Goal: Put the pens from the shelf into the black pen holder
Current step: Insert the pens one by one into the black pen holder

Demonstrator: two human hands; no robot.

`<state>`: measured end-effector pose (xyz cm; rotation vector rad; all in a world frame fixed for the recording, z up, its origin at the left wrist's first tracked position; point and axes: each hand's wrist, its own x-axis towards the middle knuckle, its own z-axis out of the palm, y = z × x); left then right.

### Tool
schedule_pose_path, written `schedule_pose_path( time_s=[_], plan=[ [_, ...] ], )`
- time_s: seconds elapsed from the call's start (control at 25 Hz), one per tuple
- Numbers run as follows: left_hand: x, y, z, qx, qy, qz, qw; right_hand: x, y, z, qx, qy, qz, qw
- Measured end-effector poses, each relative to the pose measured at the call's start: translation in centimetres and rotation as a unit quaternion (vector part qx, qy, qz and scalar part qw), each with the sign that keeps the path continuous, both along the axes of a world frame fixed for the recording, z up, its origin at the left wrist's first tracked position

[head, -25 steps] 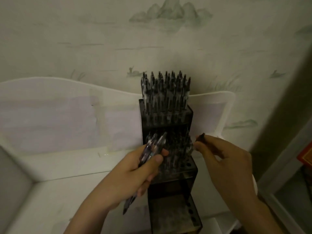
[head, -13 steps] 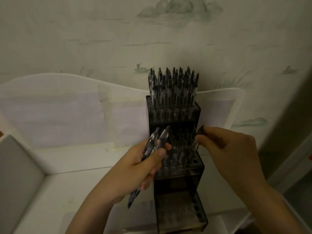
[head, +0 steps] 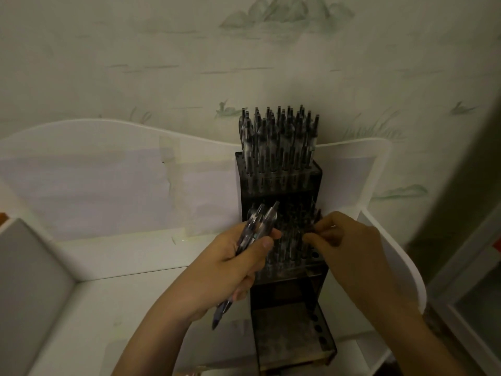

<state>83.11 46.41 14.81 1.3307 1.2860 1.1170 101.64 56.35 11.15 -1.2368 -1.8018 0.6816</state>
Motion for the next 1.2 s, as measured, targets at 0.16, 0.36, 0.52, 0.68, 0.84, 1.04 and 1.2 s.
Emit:
schedule_pose_path(
  time_s=[0.16, 0.36, 0.52, 0.68, 0.84, 1.04, 1.2],
  plan=[
    [0.6, 0.1, -0.4, -0.028, -0.028, -0.015, 0.999, 0.2, -1.5, 1.1, 0.117, -0.017, -0.012, 0.993],
    [1.4, 0.4, -1.2, -0.056, -0.061, -0.071, 0.994, -0.6, -3.9, 2.4, -0.051, 0.126, 0.16, 0.978],
    [2.2, 0.5, -1.6, -0.051, -0.052, -0.093, 0.993, 0.1, -2.9, 1.8, -0.218, 0.217, 0.177, 0.935],
    [2.1, 0.7, -1.8, -0.043, -0.036, -0.065, 0.996, 1.1, -2.1, 2.4, -0.228, 0.303, 0.123, 0.917],
    [1.2, 0.6, -2.4, -0.037, 0.011, -0.02, 0.999, 3.2, -1.2, 4.4, -0.073, 0.354, 0.021, 0.932],
    [0.6, 0.7, -2.5, -0.032, 0.023, 0.007, 0.999, 3.3, -1.4, 4.9, 0.065, 0.206, -0.033, 0.976],
    [0.3, 0.6, -2.4, -0.053, -0.008, -0.009, 0.999, 2.5, -0.9, 3.4, 0.086, 0.15, -0.052, 0.984]
  ],
)
